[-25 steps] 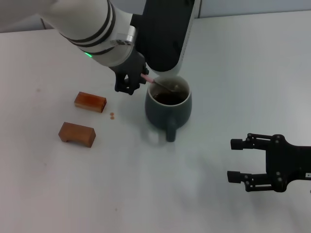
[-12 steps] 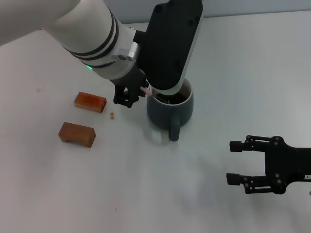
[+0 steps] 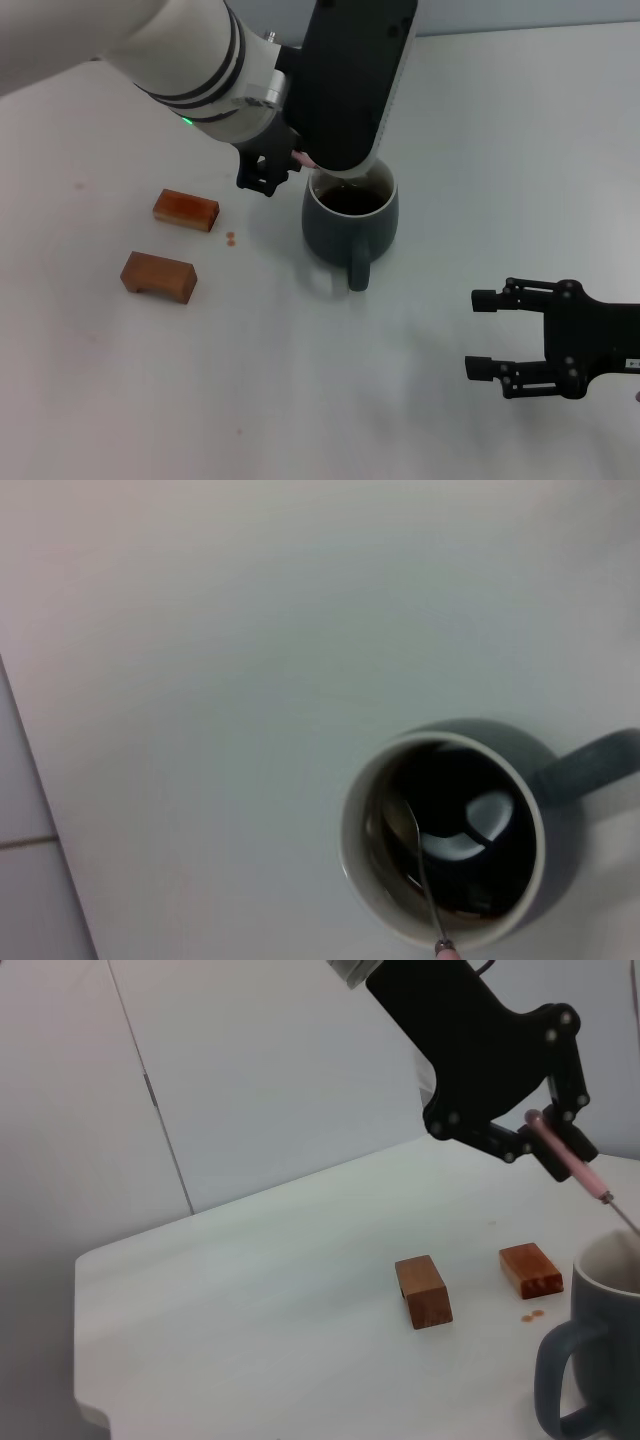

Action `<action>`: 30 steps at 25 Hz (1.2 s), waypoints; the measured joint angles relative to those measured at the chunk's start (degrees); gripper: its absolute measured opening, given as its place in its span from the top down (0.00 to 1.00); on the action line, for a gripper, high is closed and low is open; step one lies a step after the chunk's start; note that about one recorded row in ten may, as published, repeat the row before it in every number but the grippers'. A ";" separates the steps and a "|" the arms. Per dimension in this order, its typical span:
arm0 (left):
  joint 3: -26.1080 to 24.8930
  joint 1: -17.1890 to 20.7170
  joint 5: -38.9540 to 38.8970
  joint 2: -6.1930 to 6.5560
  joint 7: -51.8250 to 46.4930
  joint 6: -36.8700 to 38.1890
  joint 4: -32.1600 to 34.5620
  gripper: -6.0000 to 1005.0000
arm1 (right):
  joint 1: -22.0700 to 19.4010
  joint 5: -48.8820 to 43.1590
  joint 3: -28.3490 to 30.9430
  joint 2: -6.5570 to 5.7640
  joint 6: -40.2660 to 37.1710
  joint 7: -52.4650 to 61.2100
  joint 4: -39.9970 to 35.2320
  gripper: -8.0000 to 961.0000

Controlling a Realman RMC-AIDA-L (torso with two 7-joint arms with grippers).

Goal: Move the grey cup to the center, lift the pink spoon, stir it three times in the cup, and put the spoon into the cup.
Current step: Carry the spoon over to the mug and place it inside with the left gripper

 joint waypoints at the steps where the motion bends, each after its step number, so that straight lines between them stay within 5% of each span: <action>1: 0.20 0.00 -0.13 0.00 0.11 -0.26 0.08 0.81 | 0.00 0.00 0.00 0.01 0.00 0.00 0.10 0.16; 16: 1.13 1.63 -2.43 0.07 0.45 3.39 3.06 0.77 | 0.51 0.00 0.00 0.00 -0.01 0.00 0.51 0.16; 25: -1.79 1.78 -0.57 0.26 0.58 1.10 2.17 0.75 | 0.63 0.00 0.00 0.00 0.05 0.00 0.64 0.15; 30: -4.84 3.49 -7.17 0.40 0.69 -0.14 3.60 0.74 | 0.48 0.00 0.00 -0.03 0.09 0.00 0.65 0.15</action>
